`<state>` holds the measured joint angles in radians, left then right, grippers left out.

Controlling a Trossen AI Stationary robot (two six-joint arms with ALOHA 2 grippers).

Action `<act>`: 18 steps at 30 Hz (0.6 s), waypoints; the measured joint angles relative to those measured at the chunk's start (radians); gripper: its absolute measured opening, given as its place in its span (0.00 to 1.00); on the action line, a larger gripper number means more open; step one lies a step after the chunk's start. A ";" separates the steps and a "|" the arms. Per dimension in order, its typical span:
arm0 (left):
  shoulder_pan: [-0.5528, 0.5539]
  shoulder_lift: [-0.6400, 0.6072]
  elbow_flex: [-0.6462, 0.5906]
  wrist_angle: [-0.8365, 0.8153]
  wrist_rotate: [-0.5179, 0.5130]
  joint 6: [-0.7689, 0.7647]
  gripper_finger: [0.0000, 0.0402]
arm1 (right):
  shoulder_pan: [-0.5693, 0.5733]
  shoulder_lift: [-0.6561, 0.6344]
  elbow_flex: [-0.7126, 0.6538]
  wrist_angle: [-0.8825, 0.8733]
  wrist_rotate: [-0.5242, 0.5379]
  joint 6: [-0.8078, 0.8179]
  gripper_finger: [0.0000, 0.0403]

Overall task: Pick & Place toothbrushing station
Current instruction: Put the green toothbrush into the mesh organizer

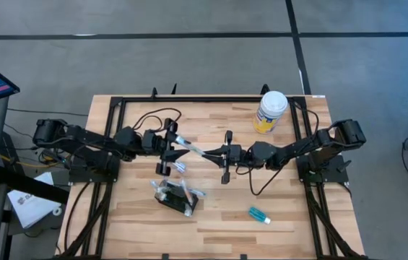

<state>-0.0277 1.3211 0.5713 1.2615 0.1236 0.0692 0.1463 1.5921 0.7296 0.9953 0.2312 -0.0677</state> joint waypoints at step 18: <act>0.000 0.003 -0.011 -0.007 0.004 -0.006 0.02 | 0.000 0.000 0.000 -0.035 0.001 -0.003 0.12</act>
<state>-0.0277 1.3243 0.5602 1.2545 0.1280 0.0631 0.1463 1.5921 0.7296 0.9605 0.2317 -0.0704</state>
